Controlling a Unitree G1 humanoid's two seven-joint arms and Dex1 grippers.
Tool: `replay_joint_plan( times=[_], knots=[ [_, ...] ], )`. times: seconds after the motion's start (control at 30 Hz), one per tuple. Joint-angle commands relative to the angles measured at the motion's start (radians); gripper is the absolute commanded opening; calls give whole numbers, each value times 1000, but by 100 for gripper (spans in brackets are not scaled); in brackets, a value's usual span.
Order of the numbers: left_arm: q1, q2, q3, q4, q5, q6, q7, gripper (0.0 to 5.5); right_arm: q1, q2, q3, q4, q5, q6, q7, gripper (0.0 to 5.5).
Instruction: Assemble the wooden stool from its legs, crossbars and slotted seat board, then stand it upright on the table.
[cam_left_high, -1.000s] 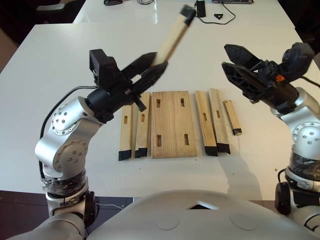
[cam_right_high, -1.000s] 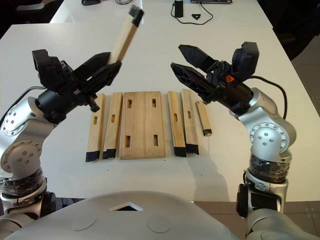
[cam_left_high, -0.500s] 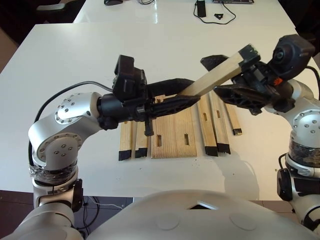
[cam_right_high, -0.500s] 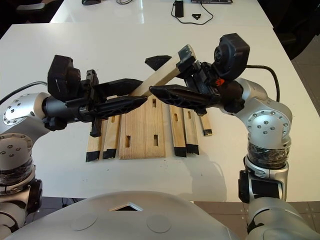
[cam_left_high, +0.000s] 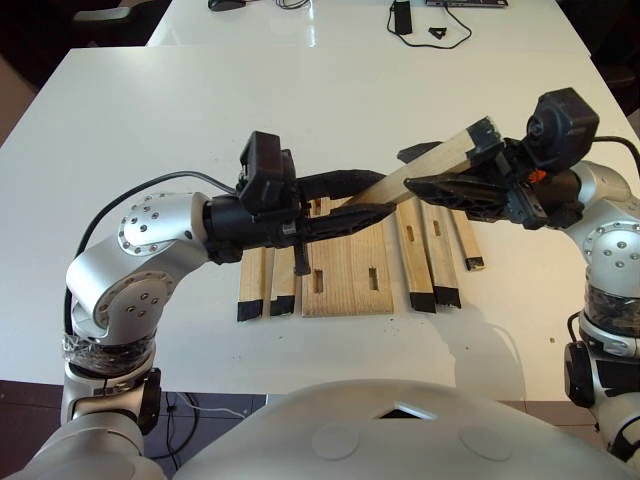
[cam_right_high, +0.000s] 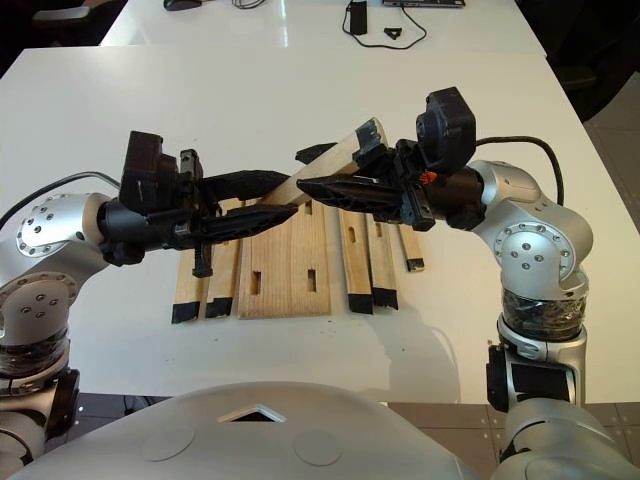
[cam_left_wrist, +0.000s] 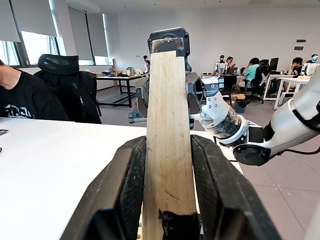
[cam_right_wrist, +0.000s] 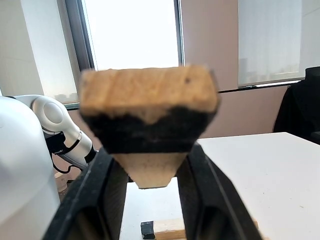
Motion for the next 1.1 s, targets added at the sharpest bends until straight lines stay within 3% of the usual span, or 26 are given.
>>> replay_joint_plan(
  times=[0.03,0.07,0.17,0.37,0.5,0.63,1.1],
  knots=[
    [17,22,21,34,43,-6,22,130,11,-45,-20,24,-48,-33,40,127],
    [15,17,13,43,44,11,40,130,7,-48,-24,29,-56,-38,43,127],
    [43,50,-63,73,181,-21,26,197,-13,-67,-44,69,-88,-58,56,127],
    [114,69,-117,388,519,-278,11,293,-41,-169,-40,238,-218,-126,159,127],
    [138,31,-102,387,517,-333,-22,297,-15,-269,43,383,-459,-320,275,127],
    [143,5,-86,416,526,-362,-27,297,-37,-282,122,493,-611,-460,332,127],
    [146,-20,-71,486,556,-400,-53,297,-57,-230,190,720,-780,-677,354,127]
  ],
)
